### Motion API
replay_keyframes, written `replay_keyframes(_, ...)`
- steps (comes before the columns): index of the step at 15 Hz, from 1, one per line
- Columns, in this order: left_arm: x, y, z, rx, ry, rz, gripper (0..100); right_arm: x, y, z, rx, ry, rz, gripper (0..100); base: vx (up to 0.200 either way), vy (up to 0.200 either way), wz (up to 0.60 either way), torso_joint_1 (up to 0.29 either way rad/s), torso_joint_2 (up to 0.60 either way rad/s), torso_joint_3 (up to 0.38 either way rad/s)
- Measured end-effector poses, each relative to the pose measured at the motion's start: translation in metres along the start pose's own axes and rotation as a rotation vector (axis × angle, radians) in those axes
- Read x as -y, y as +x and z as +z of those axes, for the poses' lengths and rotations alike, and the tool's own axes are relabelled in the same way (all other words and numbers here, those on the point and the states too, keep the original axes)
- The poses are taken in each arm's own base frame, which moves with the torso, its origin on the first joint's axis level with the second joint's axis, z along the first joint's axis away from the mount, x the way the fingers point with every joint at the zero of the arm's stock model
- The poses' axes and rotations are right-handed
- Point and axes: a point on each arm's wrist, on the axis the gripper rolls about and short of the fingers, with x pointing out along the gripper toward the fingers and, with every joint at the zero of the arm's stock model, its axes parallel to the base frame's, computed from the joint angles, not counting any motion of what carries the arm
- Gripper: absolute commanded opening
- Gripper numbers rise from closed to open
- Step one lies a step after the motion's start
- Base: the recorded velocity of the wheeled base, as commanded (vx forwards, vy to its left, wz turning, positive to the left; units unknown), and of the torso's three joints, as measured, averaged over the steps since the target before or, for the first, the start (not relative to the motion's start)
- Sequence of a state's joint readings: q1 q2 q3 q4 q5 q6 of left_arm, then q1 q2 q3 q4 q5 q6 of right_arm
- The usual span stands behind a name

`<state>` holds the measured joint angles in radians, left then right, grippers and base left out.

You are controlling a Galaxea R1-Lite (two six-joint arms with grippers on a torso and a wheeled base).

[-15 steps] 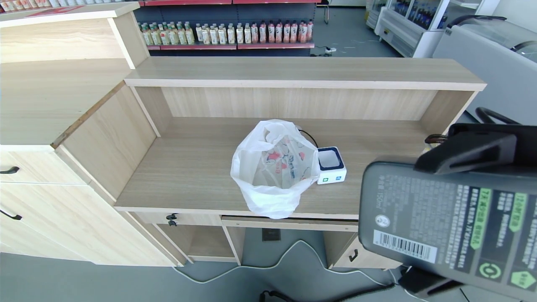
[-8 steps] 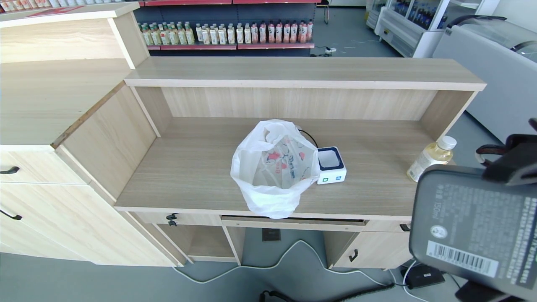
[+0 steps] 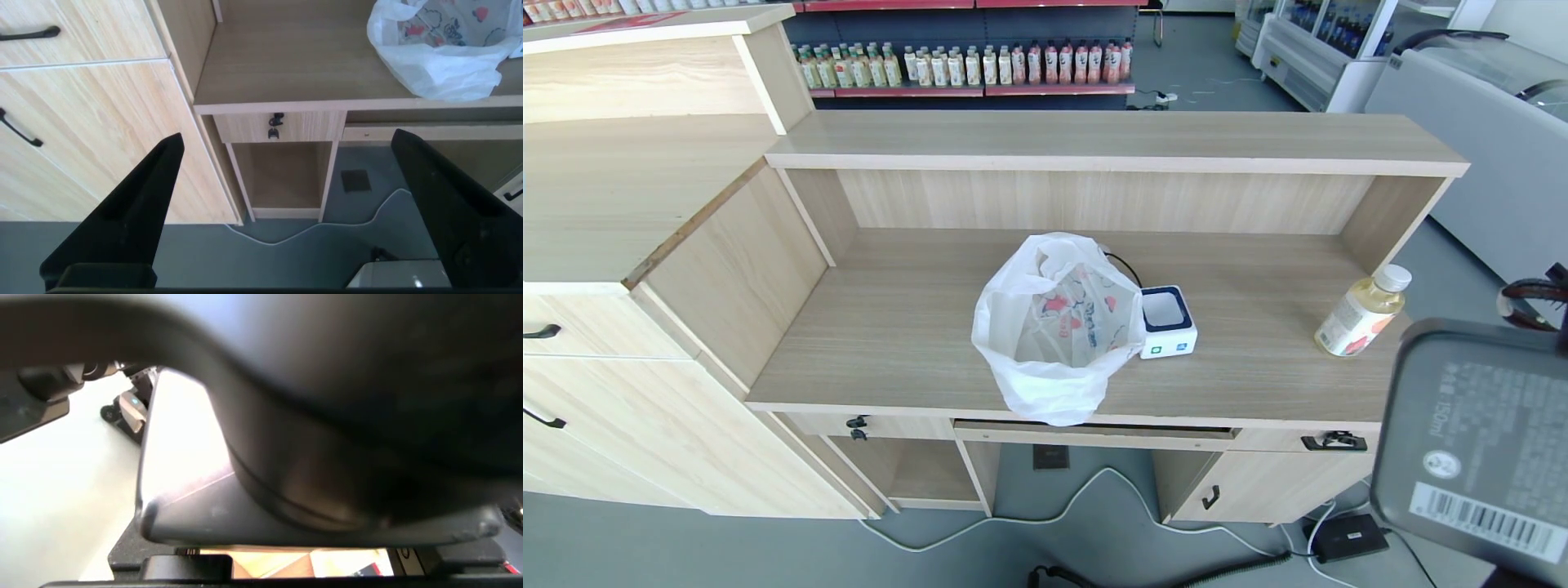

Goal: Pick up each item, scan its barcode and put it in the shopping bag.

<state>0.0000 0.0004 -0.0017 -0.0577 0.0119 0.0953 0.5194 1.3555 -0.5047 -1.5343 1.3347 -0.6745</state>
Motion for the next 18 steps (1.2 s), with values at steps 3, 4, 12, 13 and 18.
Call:
replay_keyframes(3, 0.000, 0.000, 0.000, 0.000, 0.000, 0.000, 100, -0.001, -0.002, 0.004, -0.009, -0.011, -0.008, 0, 0.000, 0.000, 0.00, 0.000, 0.00, 0.000)
replay_keyframes(4, 0.000, 0.000, 0.000, 0.000, 0.000, 0.000, 100, -0.001, -0.002, 0.005, -0.018, -0.014, -0.020, 0, 0.000, 0.000, 0.00, 0.000, 0.00, 0.000)
replay_keyframes(12, 0.000, 0.000, 0.000, 0.000, 0.000, 0.000, 100, -0.005, -0.054, -0.012, -0.943, 0.287, -0.711, 0, 0.000, 0.000, 0.00, 0.000, 0.00, 0.000)
replay_keyframes(13, 0.000, 0.000, 0.000, 0.000, 0.000, 0.000, 100, -0.008, -0.067, -0.012, -1.120, 0.345, -0.856, 0, 0.000, 0.000, 0.00, 0.000, 0.00, 0.000)
replay_keyframes(18, 0.000, 0.000, 0.000, 0.000, 0.000, 0.000, 100, -0.035, -0.120, 0.000, -1.556, 0.480, -1.343, 0, 0.000, 0.000, 0.00, 0.000, 0.00, 0.000)
